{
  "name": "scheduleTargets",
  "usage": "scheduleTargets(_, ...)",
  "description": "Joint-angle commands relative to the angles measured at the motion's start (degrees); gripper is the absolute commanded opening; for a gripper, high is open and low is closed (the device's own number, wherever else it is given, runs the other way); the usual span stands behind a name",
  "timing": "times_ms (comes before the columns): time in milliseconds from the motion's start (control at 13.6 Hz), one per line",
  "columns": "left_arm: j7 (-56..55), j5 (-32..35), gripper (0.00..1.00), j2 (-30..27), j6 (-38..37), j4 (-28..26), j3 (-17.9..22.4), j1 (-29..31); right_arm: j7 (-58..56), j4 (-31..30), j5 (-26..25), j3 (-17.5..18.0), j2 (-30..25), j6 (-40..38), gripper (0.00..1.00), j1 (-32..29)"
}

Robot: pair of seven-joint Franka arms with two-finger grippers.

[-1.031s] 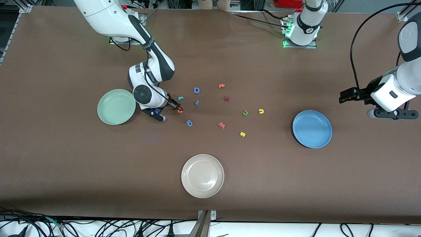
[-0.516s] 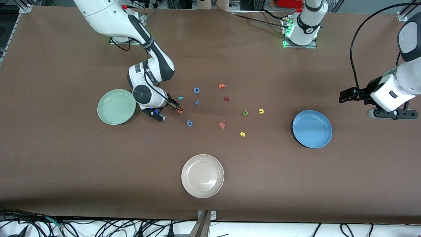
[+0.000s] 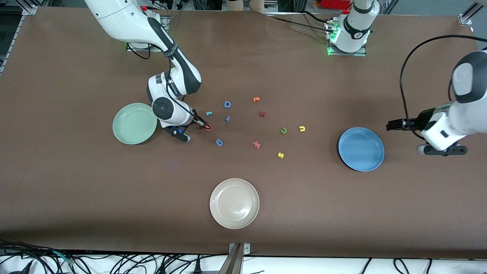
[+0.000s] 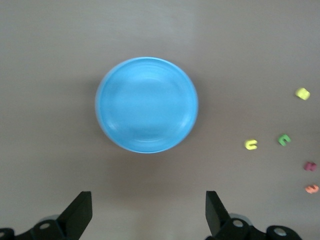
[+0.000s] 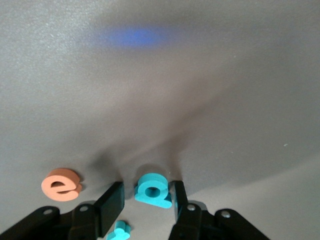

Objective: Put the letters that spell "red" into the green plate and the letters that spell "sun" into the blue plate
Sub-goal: 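Carry the teal letter to the green plate while the left gripper reaches letters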

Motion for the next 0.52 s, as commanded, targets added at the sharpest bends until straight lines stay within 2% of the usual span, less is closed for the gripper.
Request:
scheduleTargets(0, 0.1, -3.5, 1.0, 4.0, -0.1, 2.3, -0.6, -3.6, -0.4, -0.7, 0.6, 0.0, -0.1, 0.8, 0.41, -0.2)
scheduleTargets(147, -1.6, -3.9, 1.0, 4.8, 4.1, 1.5, -0.5, -7.7, -0.4, -0.7, 0.6, 0.0, -0.1, 0.8, 0.18, -0.2)
scheduleTargets(295, -10.4, -3.8, 1.0, 6.1, 5.7, 1.5, -0.6, -11.3, -0.3, -0.7, 0.6, 0.0, -0.1, 0.7, 0.0, -0.3)
scheduleTargets(442, -13.5, -3.7, 1.0, 7.0, 8.5, -0.3, -0.5, -15.1, 0.2, -0.4, 0.6, -0.3, -0.8, -0.7, 0.0, -0.4)
